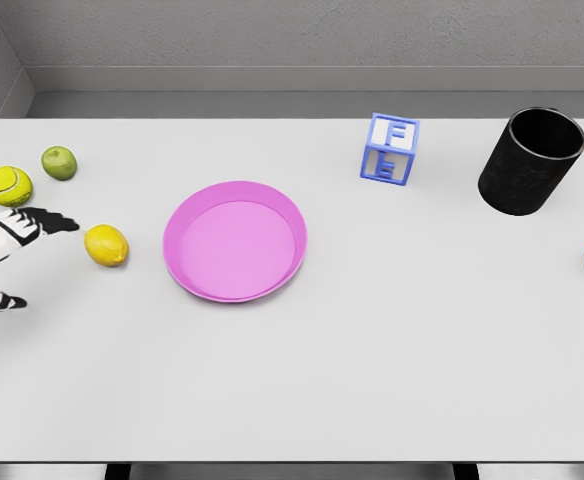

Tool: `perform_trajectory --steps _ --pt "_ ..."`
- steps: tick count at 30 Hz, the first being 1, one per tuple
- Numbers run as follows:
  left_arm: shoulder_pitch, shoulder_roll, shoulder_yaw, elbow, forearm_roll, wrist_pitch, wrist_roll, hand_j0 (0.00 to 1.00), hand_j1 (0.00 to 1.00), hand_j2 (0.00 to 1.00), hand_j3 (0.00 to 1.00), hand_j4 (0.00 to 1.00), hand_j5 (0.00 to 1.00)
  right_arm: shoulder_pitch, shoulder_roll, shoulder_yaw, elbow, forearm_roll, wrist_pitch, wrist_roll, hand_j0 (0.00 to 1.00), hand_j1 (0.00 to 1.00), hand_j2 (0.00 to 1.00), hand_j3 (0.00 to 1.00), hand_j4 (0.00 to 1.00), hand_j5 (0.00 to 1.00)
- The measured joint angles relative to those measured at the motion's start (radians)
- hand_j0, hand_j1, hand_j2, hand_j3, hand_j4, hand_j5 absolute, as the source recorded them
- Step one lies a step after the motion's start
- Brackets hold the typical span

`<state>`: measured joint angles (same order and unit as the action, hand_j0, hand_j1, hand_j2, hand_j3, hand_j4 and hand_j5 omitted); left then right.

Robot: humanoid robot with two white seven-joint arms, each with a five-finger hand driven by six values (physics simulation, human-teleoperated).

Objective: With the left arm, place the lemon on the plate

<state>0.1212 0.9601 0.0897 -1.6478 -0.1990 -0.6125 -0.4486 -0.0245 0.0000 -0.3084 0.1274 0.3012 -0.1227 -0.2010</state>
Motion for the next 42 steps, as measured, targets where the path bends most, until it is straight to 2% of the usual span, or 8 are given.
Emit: perform_trajectory --steps 1,4,9,12,13,20,29,42 --pt "-0.028 0.001 -0.008 0.007 -0.015 0.0 -0.003 1.0 1.0 1.0 1.0 1.0 1.0 0.0 0.0 0.0 0.0 0.0 0.0 0.0 1.0 1.0 1.0 1.0 1.0 1.0" --pt "-0.221 -0.005 -0.111 0.026 -0.077 0.002 -0.007 1.0 1.0 1.0 1.0 1.0 1.0 0.0 0.0 0.0 0.0 0.0 0.0 0.0 1.0 1.0 1.0 1.0 1.0 1.0" --pt "-0.258 -0.068 -0.227 0.047 -0.241 0.0 -0.01 1.0 1.0 1.0 1.0 1.0 1.0 0.0 0.0 0.0 0.0 0.0 0.0 0.0 1.0 1.0 1.0 1.0 1.0 1.0" --pt "-0.436 -0.086 -0.317 0.063 -0.298 0.0 -0.023 1.0 1.0 1.0 1.0 1.0 1.0 0.0 0.0 0.0 0.0 0.0 0.0 0.0 1.0 1.0 1.0 1.0 1.0 1.0" --pt "-0.459 -0.095 -0.359 0.077 -0.305 0.001 -0.032 1.0 1.0 1.0 1.0 1.0 1.0 0.0 0.0 0.0 0.0 0.0 0.0 0.0 1.0 1.0 1.0 1.0 1.0 1.0" --pt "-0.483 -0.118 -0.468 0.13 -0.337 0.0 -0.058 1.0 1.0 1.0 1.0 1.0 1.0 0.0 0.0 0.0 0.0 0.0 0.0 0.0 1.0 1.0 1.0 1.0 1.0 1.0" --pt "-0.552 -0.14 -0.508 0.221 -0.356 0.0 -0.061 1.0 1.0 1.0 1.0 1.0 1.0 0.0 0.0 0.0 0.0 0.0 0.0 0.0 1.0 1.0 1.0 1.0 1.0 1.0" --pt "-0.555 -0.164 -0.535 0.255 -0.401 0.0 -0.062 1.0 1.0 1.0 1.0 1.0 1.0 0.0 0.0 0.0 0.0 0.0 0.0 0.0 1.0 1.0 1.0 1.0 1.0 1.0"
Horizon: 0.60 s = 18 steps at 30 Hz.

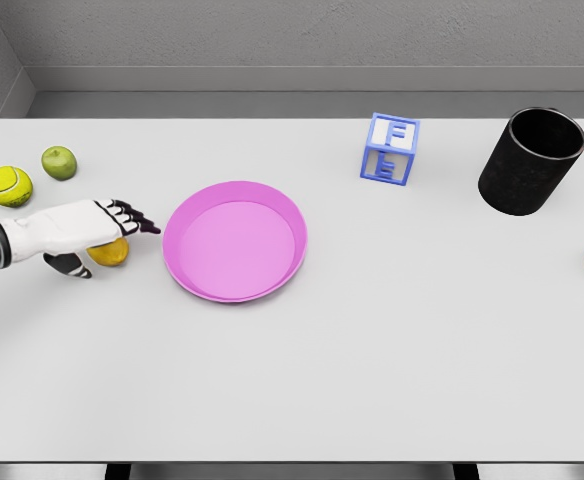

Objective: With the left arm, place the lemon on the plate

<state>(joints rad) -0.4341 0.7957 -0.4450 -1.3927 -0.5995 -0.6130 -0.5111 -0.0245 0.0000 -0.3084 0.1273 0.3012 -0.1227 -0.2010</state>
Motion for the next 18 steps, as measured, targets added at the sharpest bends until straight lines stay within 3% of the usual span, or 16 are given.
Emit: perform_trajectory --steps 7,10,18 --pt "-0.002 -0.001 -0.006 0.002 -0.014 0.0 0.0 1.0 1.0 1.0 1.0 1.0 1.0 0.0 0.0 0.0 0.0 0.0 0.0 0.0 1.0 1.0 1.0 1.0 1.0 1.0" --pt "-0.003 -0.001 -0.009 0.001 -0.021 0.0 -0.001 0.86 0.86 0.86 0.86 0.86 0.86 0.0 0.0 0.0 0.0 0.0 0.0 0.0 1.0 1.0 1.0 1.0 1.0 1.0" --pt "-0.003 0.007 -0.014 -0.008 -0.02 0.0 -0.029 0.85 0.85 0.85 0.85 0.85 0.85 0.0 0.0 0.0 0.0 0.0 0.0 0.0 1.0 1.0 1.0 1.0 1.0 1.0"
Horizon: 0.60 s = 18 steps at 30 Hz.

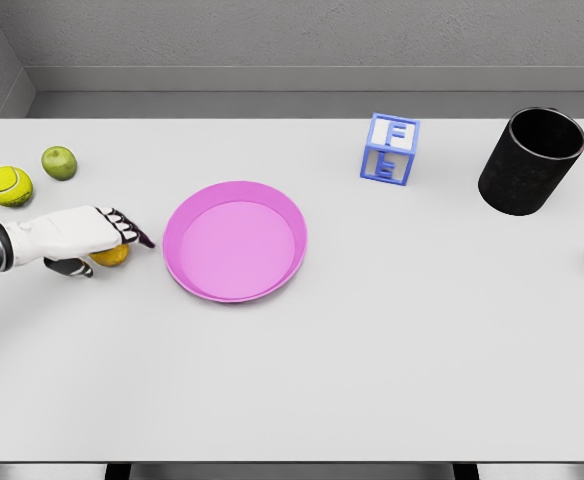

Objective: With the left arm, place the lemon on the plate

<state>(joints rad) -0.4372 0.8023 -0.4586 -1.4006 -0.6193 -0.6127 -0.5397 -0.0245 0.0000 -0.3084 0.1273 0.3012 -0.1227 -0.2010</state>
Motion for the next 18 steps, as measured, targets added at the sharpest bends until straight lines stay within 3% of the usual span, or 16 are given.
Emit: perform_trajectory --steps 8,10,15,18 --pt "-0.012 0.007 0.006 0.0 0.009 0.0 -0.003 0.85 0.85 0.85 0.85 0.85 0.85 0.0 0.0 0.0 0.0 0.0 0.0 0.0 1.0 1.0 1.0 1.0 1.0 1.0" --pt "-0.015 0.009 0.005 0.004 0.007 0.0 -0.004 0.76 0.76 0.76 0.76 0.76 0.76 0.0 0.0 0.0 0.0 0.0 0.0 0.0 1.0 1.0 1.0 1.0 1.0 1.0" --pt "-0.015 0.008 0.001 0.007 0.003 0.0 -0.004 0.75 0.75 0.75 0.75 0.75 0.75 0.0 0.0 0.0 0.0 0.0 0.0 0.0 1.0 1.0 1.0 1.0 1.0 1.0" --pt "-0.014 0.008 0.0 0.007 0.0 0.0 -0.006 0.7 0.7 0.7 0.7 0.7 0.7 0.0 0.0 0.0 0.0 0.0 0.0 0.0 1.0 1.0 1.0 1.0 1.0 1.0"
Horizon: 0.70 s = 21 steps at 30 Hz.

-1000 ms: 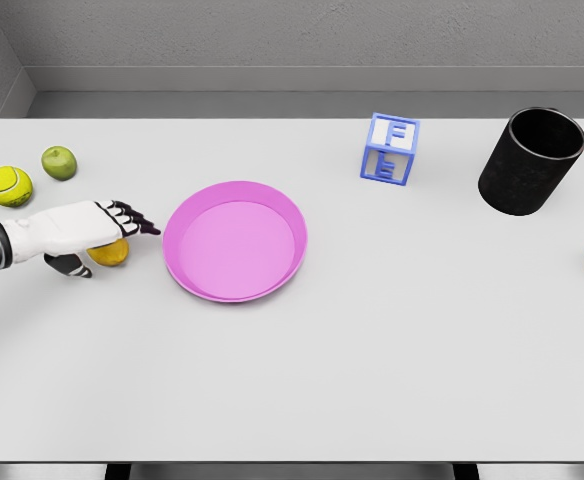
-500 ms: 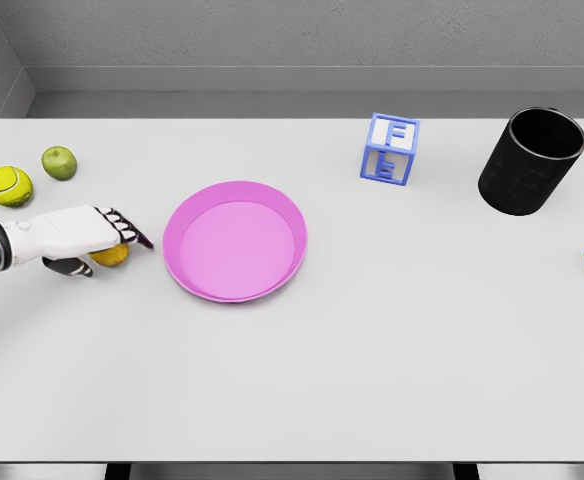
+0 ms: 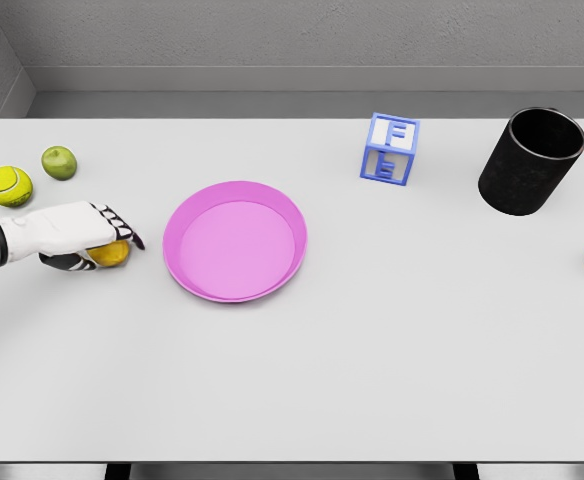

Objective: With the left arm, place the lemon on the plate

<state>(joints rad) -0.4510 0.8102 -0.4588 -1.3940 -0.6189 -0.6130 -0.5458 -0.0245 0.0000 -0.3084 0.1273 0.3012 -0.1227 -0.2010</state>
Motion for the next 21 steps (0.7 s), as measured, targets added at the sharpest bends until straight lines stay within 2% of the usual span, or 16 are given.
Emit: perform_trajectory --steps 3,8,17,21 --pt "0.0 -0.002 -0.001 0.0 0.002 0.0 -0.016 0.67 0.67 0.67 0.67 0.67 0.67 0.0 0.0 0.0 0.0 0.0 0.0 0.0 1.0 1.0 1.0 1.0 1.0 1.0" --pt "0.0 -0.001 0.0 0.0 0.002 0.001 -0.026 0.57 0.57 0.57 0.57 0.57 0.57 0.0 0.0 0.0 0.0 0.0 0.0 0.0 1.0 1.0 1.0 1.0 1.0 1.0" --pt "-0.003 0.0 0.005 -0.002 0.011 0.0 -0.029 0.56 0.56 0.56 0.56 0.56 0.56 0.0 0.0 0.0 0.0 0.0 0.0 0.0 1.0 1.0 1.0 1.0 1.0 1.0" --pt "-0.037 0.002 0.011 -0.007 0.016 0.0 -0.029 0.56 0.56 0.56 0.56 0.56 0.56 0.0 0.0 0.0 0.0 0.0 0.0 0.0 1.0 1.0 1.0 1.0 1.0 1.0"
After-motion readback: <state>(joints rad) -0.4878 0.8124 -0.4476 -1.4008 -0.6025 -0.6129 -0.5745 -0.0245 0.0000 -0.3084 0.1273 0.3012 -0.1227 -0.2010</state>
